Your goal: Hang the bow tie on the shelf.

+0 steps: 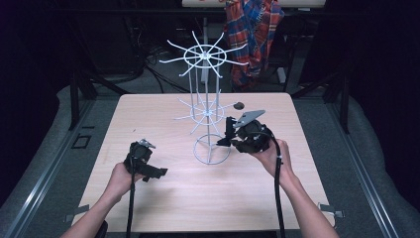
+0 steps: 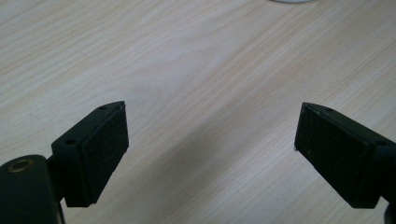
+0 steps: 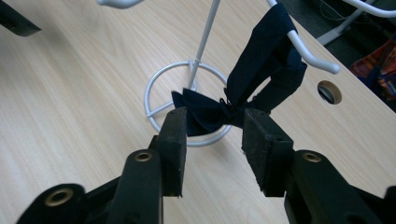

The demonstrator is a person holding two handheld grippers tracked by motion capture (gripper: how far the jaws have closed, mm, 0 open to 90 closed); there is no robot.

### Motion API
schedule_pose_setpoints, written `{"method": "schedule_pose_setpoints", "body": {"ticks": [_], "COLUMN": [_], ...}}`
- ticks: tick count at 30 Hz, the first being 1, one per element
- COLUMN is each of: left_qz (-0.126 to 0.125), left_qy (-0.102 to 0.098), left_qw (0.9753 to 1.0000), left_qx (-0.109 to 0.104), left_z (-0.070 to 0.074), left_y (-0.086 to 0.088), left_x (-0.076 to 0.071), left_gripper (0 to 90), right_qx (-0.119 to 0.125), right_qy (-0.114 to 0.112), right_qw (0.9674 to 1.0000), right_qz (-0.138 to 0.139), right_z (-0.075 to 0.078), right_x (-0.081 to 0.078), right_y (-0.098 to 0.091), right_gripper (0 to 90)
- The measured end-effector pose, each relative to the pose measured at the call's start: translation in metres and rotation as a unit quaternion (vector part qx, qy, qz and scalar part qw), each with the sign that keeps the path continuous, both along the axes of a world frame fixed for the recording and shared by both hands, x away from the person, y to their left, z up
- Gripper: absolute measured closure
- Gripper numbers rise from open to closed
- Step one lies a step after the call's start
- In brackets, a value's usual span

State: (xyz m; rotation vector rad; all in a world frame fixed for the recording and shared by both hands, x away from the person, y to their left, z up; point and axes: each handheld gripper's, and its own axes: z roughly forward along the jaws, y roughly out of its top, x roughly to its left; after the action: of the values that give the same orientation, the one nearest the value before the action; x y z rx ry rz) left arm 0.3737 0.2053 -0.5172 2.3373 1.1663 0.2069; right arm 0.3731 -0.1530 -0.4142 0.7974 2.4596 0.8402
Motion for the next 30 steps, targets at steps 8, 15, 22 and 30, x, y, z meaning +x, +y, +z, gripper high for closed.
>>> {"method": "schedule_pose_setpoints", "body": {"ticks": [8, 15, 22, 30], "left_qz": [-0.001, 0.000, -0.001, -0.003], "left_qy": [-0.006, -0.007, -0.007, -0.010], "left_qw": [1.0000, 1.0000, 1.0000, 0.9999], "left_qx": [-0.003, -0.004, -0.004, -0.006], "left_z": [0.001, 0.001, 0.001, 0.002], "left_y": [0.000, 0.001, 0.001, 0.000], "left_x": [-0.001, -0.001, -0.001, -0.002], "left_gripper": [10.2, 10.2, 10.2, 10.2], "right_qx": [0.009, 0.001, -0.003, -0.005], "right_qy": [0.027, 0.035, 0.048, 0.062], "right_qw": [0.9996, 0.9994, 0.9986, 0.9973], "right_qz": [0.001, -0.007, -0.019, -0.038], "right_z": [0.004, 0.002, -0.003, -0.012], "right_x": [-0.008, -0.014, -0.017, -0.024], "right_y": [-0.011, -0.015, -0.025, -0.042], "right_gripper": [48.1, 36.3, 26.1, 19.0]}}
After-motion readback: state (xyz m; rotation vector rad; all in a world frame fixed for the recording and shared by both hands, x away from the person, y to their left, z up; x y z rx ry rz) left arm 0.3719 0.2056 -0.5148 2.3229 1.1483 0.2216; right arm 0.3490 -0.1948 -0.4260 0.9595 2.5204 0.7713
